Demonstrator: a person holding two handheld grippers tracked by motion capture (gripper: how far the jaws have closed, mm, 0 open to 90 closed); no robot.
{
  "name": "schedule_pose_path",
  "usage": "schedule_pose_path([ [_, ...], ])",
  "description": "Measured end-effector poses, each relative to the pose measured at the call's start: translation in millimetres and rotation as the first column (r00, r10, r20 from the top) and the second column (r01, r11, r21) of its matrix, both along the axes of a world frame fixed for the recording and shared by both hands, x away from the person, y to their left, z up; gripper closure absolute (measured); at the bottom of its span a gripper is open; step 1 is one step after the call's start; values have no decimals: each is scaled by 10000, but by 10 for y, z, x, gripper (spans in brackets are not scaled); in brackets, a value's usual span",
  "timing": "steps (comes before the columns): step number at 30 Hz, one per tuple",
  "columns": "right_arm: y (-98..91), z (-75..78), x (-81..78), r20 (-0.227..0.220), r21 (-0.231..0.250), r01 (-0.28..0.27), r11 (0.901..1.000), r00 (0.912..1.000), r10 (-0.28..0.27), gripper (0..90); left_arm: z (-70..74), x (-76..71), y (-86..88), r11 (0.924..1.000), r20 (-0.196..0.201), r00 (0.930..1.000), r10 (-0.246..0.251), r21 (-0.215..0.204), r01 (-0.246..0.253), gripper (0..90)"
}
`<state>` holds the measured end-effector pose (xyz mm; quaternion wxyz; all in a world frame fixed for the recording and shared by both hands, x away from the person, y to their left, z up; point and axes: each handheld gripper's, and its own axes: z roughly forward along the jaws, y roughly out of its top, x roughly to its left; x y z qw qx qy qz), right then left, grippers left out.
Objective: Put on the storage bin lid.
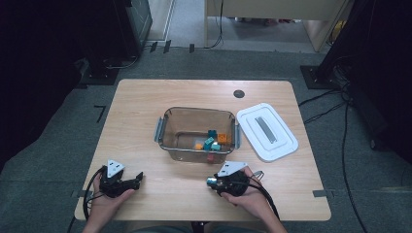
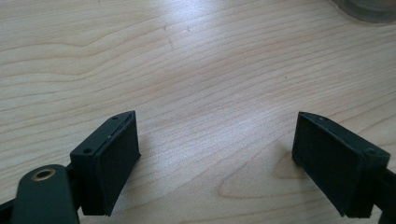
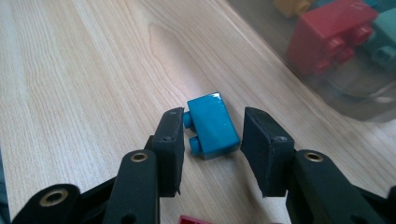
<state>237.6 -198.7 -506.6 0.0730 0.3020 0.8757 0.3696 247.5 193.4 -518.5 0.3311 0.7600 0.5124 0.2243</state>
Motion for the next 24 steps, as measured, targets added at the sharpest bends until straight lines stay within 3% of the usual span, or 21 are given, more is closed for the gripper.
schedule_pose_path([
  [7,27,-7,-21,159,-392,-107,9992,9998,113,678,0,0,0,10000,0,10000,-3,3,3,147],
  [24,-332,273,16,120,129,897,9959,9959,-899,679,0,-1,0,10000,-2,10000,-16,3,16,146],
])
